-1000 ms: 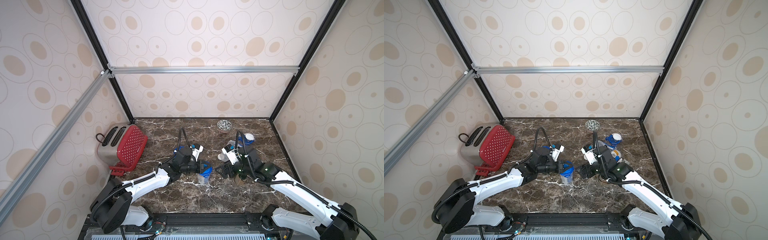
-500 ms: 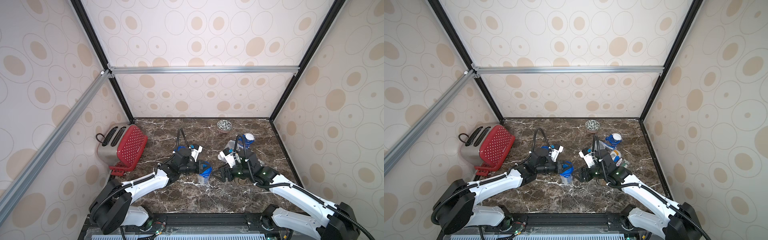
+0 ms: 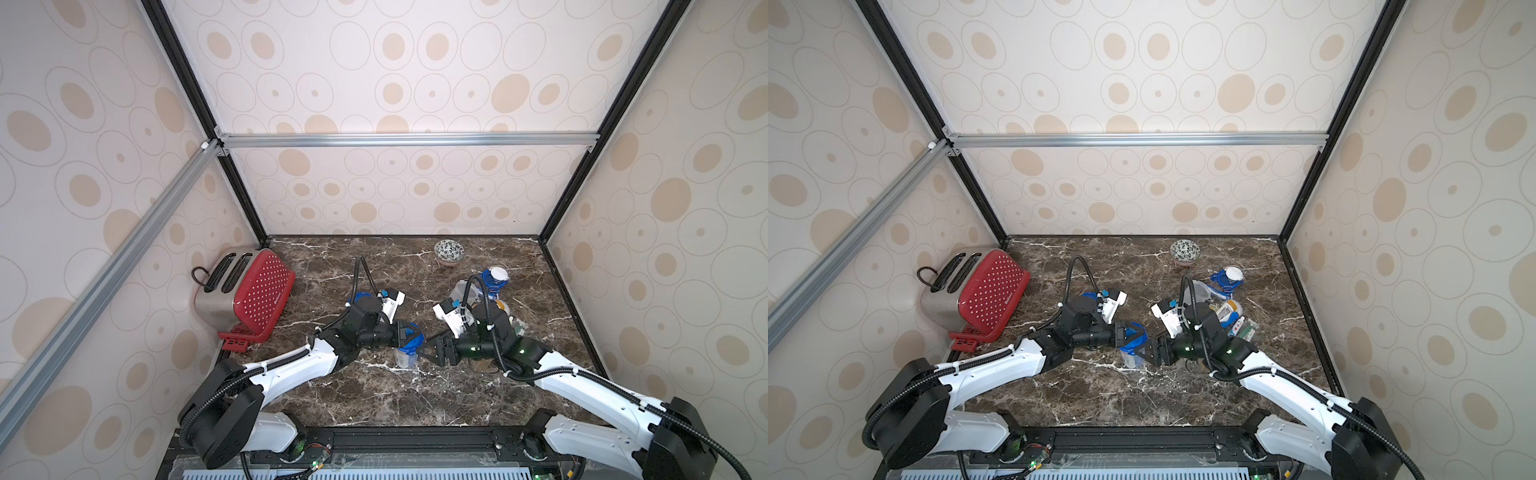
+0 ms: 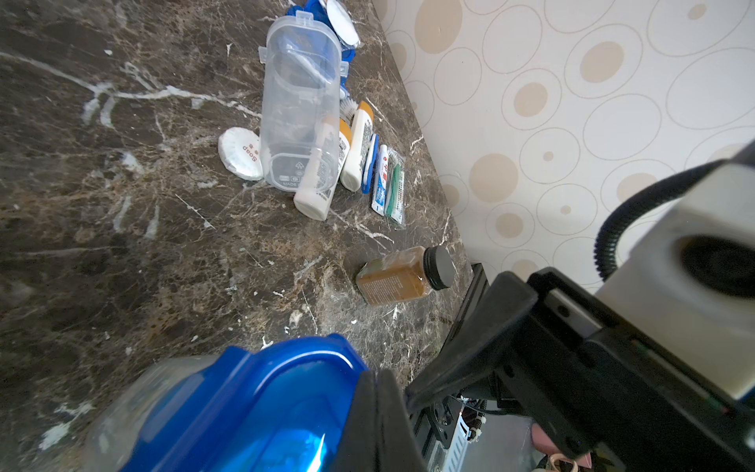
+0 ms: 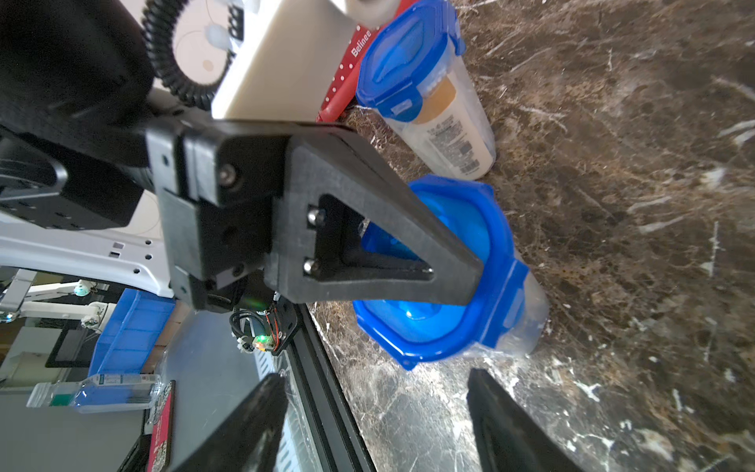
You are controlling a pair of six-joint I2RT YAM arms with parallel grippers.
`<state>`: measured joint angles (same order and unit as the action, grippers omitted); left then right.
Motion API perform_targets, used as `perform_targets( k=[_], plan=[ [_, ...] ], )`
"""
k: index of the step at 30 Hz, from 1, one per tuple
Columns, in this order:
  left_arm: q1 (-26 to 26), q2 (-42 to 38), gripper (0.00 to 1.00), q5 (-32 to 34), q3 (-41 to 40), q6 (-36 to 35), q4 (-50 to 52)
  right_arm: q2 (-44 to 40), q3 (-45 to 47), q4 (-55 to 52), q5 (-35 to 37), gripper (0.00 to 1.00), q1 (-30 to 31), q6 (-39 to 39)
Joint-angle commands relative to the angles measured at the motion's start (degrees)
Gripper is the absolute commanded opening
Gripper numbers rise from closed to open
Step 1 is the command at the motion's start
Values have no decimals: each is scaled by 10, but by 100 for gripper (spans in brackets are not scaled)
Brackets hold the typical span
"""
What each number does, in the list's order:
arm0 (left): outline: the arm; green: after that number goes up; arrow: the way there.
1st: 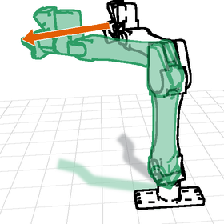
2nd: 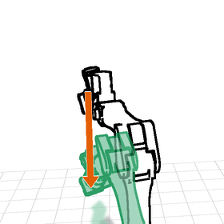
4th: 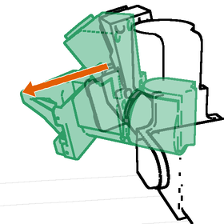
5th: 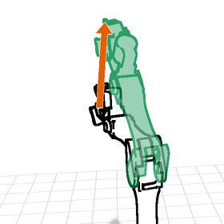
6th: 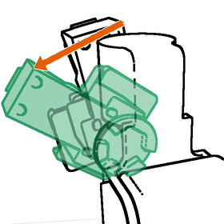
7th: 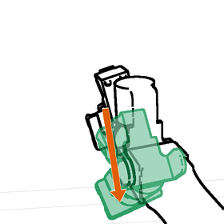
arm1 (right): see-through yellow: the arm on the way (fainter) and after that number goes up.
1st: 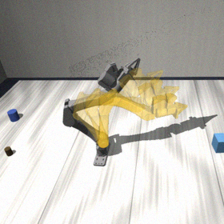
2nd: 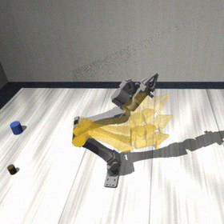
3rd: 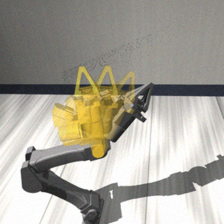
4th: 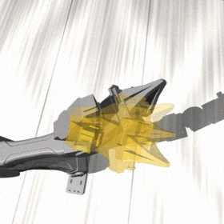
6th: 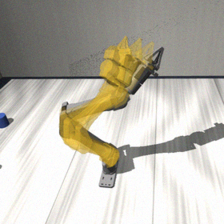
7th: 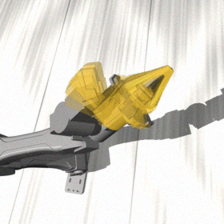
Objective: Take out toiletry kits
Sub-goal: Unfasten the latch on the container.
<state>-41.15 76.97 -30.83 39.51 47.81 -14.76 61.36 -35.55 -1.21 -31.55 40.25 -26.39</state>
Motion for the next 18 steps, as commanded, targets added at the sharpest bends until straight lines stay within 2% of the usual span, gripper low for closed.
perform_targets(
  k=[1, 18],
  plan=[
    [5, -2, 0, 7, -16, 4, 48, 8, 12, 41, -10, 73, 15, -12],
    [5, 2, 0, 7, -19, 4, 48, 61, 46, 144, -22, 74, 35, -57]
  ],
)
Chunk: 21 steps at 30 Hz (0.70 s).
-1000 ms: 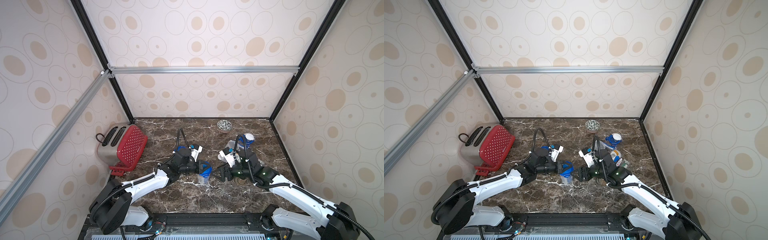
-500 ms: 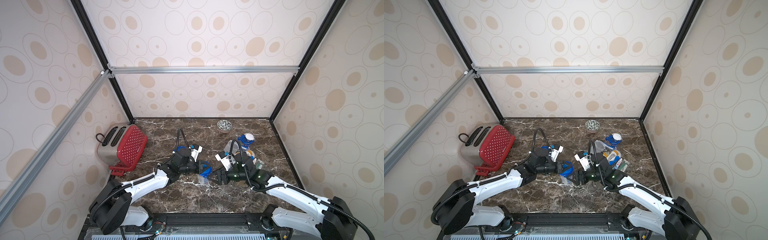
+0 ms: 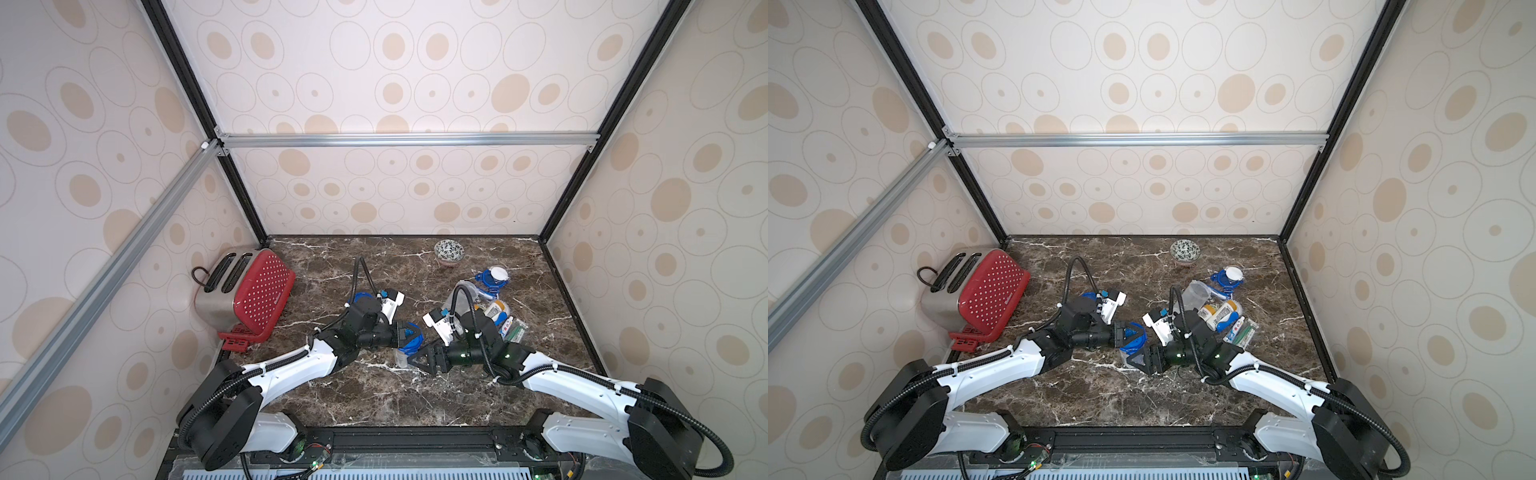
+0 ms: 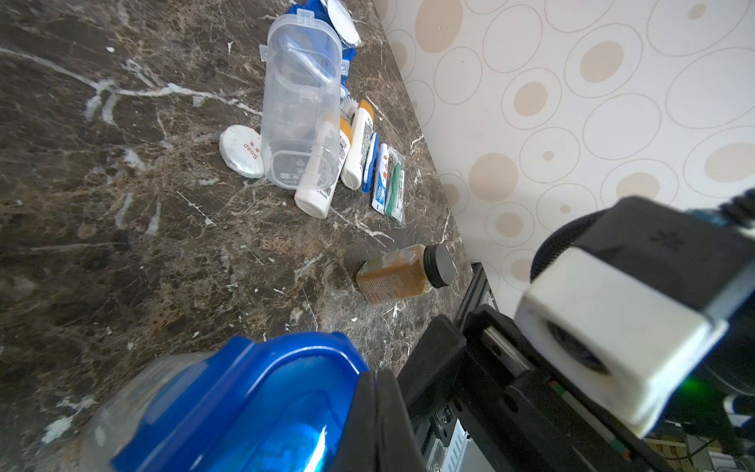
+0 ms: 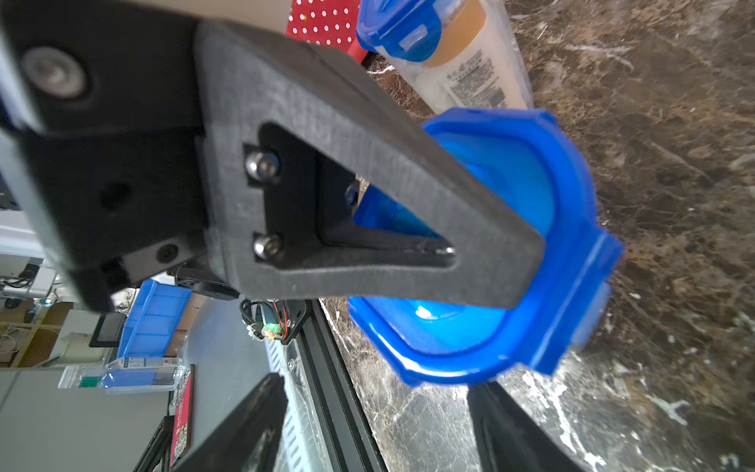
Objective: Take out toiletry kits
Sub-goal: Unfasten the latch on the container.
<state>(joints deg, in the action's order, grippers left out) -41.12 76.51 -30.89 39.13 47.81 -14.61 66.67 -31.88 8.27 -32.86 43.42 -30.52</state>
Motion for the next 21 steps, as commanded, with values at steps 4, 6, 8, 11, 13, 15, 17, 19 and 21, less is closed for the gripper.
perform_targets(
  k=[4, 6, 8, 11, 13, 15, 17, 19, 21],
  plan=[
    [5, 9, 0, 7, -22, 8, 37, 10, 20, 82, -19, 74, 3, -31],
    [4, 10, 0, 6, -27, 11, 31, 9, 26, 99, -25, 74, 3, -39],
    [4, 10, 0, 6, -30, 12, 28, 8, 34, 124, -31, 75, 3, -49],
    [4, 10, 0, 7, -36, 14, 26, 10, 43, 164, -47, 75, 3, -64],
    [5, 10, 0, 7, -39, 16, 22, 11, 45, 179, -52, 75, 4, -72],
    [4, 10, 0, 7, -42, 18, 19, 13, 48, 197, -55, 75, 4, -77],
    [5, 11, 0, 7, -44, 18, 17, 14, 52, 216, -57, 75, 4, -83],
    [4, 11, 0, 7, -46, 18, 16, 14, 54, 228, -60, 75, 4, -86],
    [4, 12, 0, 7, -49, 20, 15, 16, 55, 233, -64, 75, 5, -84]
  ],
)
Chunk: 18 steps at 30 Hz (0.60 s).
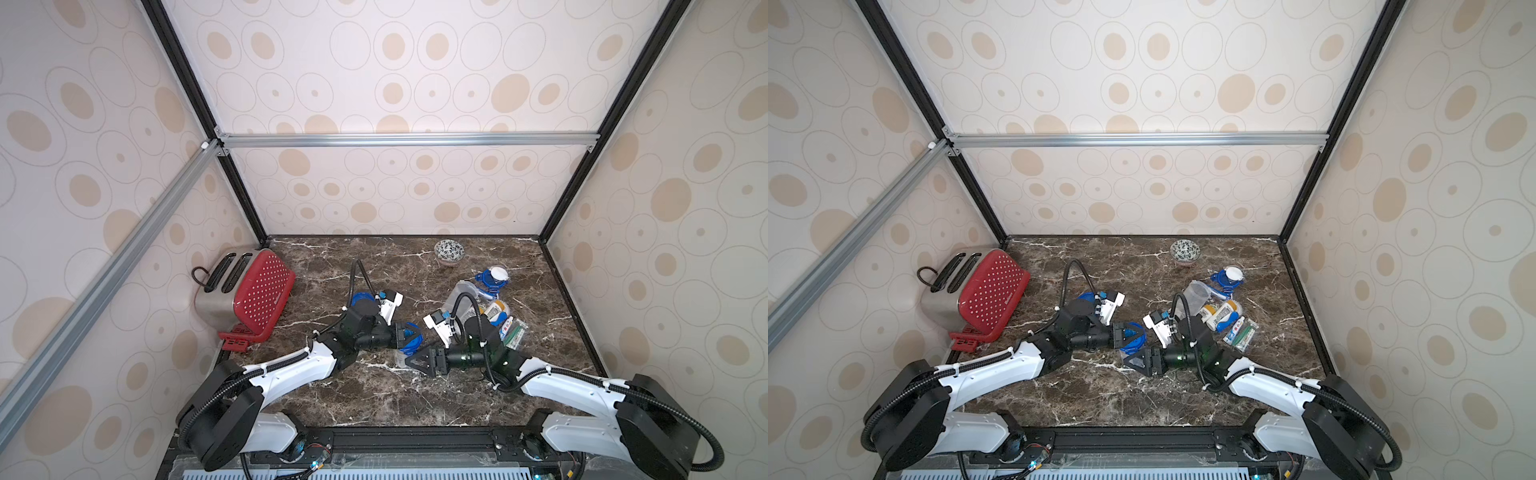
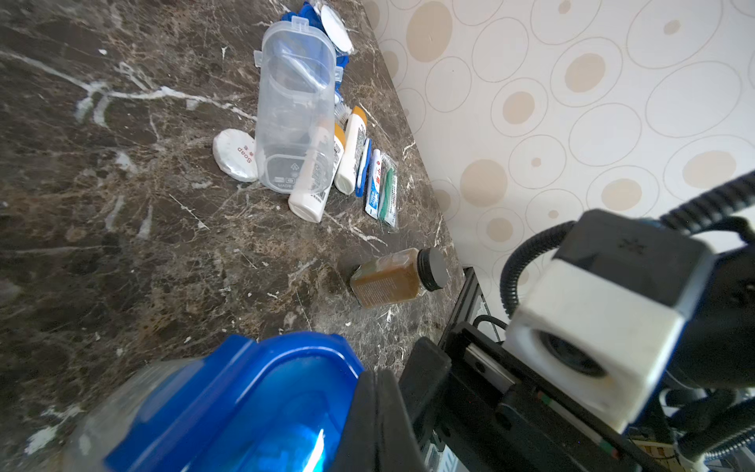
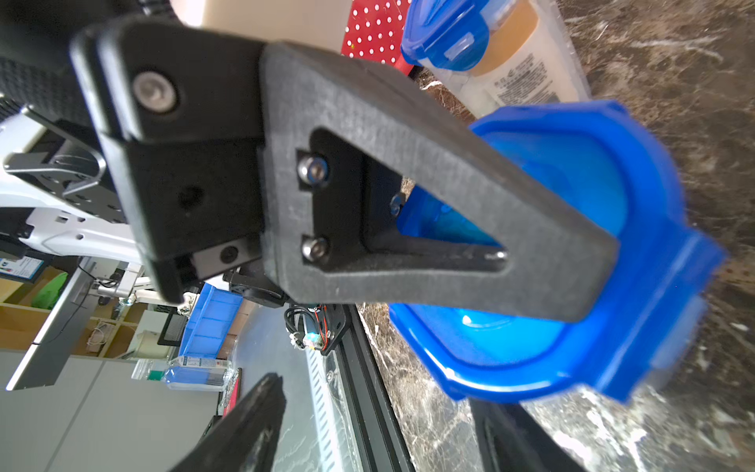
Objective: Take out toiletry kits
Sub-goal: Unfasten the latch on the container.
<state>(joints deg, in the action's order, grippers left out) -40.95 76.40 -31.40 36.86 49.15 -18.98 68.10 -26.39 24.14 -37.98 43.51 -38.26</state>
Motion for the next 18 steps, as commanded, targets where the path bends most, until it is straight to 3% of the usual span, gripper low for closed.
perform_targets(
  k=[1, 18],
  plan=[
    [3, 13, 0, 13, -27, 6, 57, 3, 0, 77, -15, 75, 4, -6],
    [3, 26, 0, 11, -51, 17, 26, 34, 38, 224, -57, 78, 5, 47]
  ],
)
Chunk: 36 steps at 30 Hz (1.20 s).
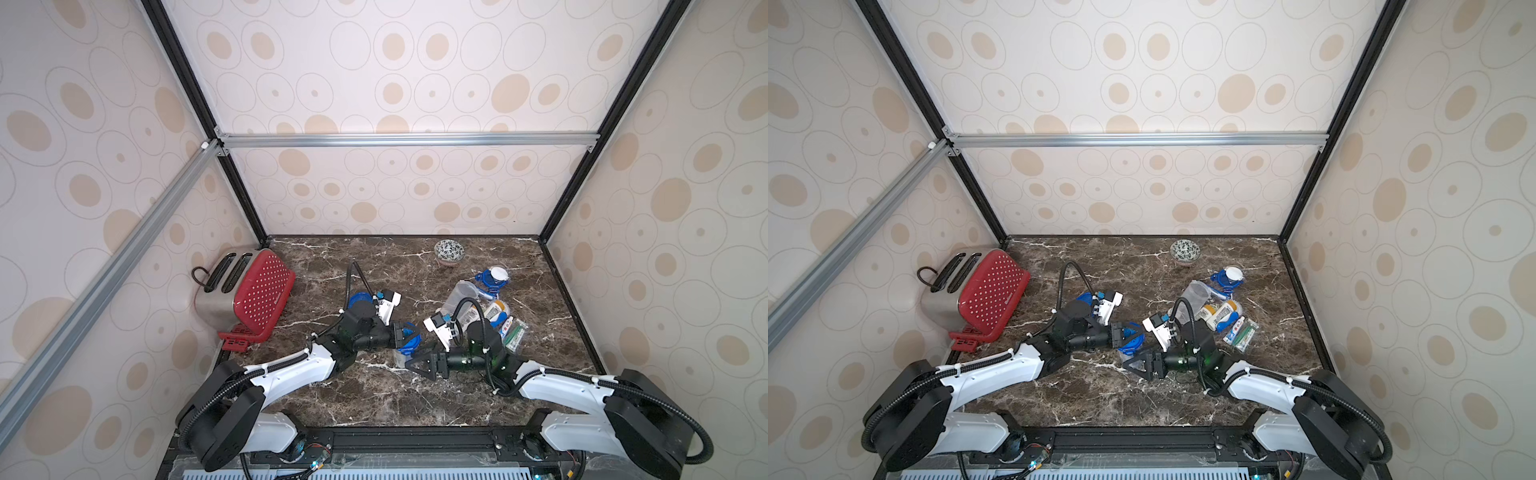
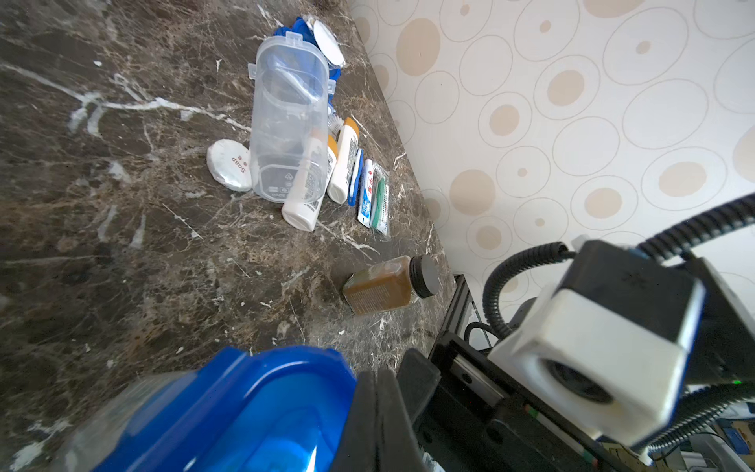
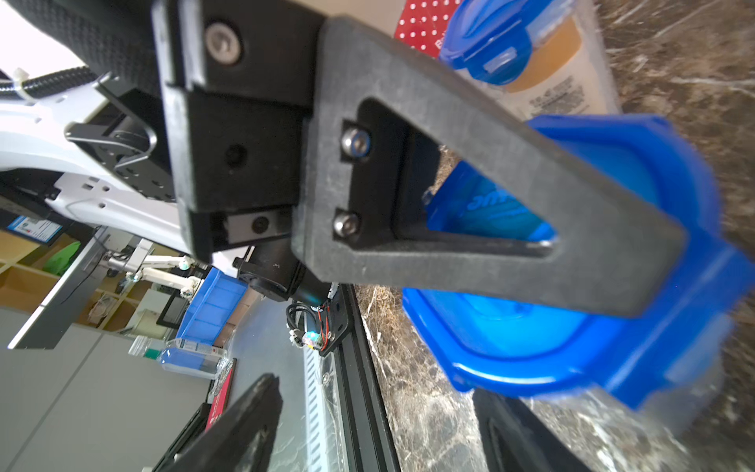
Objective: Take out toiletry kits
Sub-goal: Unfasten the latch on the container.
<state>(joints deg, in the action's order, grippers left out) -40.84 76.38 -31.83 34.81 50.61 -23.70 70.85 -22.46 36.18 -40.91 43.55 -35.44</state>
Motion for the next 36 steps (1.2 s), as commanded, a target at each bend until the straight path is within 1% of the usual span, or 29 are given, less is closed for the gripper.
perform_targets(
  k=[1, 4, 10, 20, 29, 36],
  plan=[
    [1, 26, 0, 15, -32, 3, 73, 12, -1, 116, -32, 78, 5, 19],
    [1, 28, 0, 15, -32, 4, 71, 22, 2, 139, -42, 78, 5, 27],
    [0, 37, 0, 12, -33, 6, 63, 17, 14, 145, -32, 79, 4, 52],
    [-5, 44, 0, 11, -34, 9, 59, 16, 42, 210, -23, 82, 5, 67],
    [-8, 46, 0, 13, -35, 10, 58, 23, 42, 262, -53, 84, 6, 73],
    [-11, 47, 0, 15, -36, 10, 58, 15, 45, 279, -80, 86, 6, 82]
  ],
)
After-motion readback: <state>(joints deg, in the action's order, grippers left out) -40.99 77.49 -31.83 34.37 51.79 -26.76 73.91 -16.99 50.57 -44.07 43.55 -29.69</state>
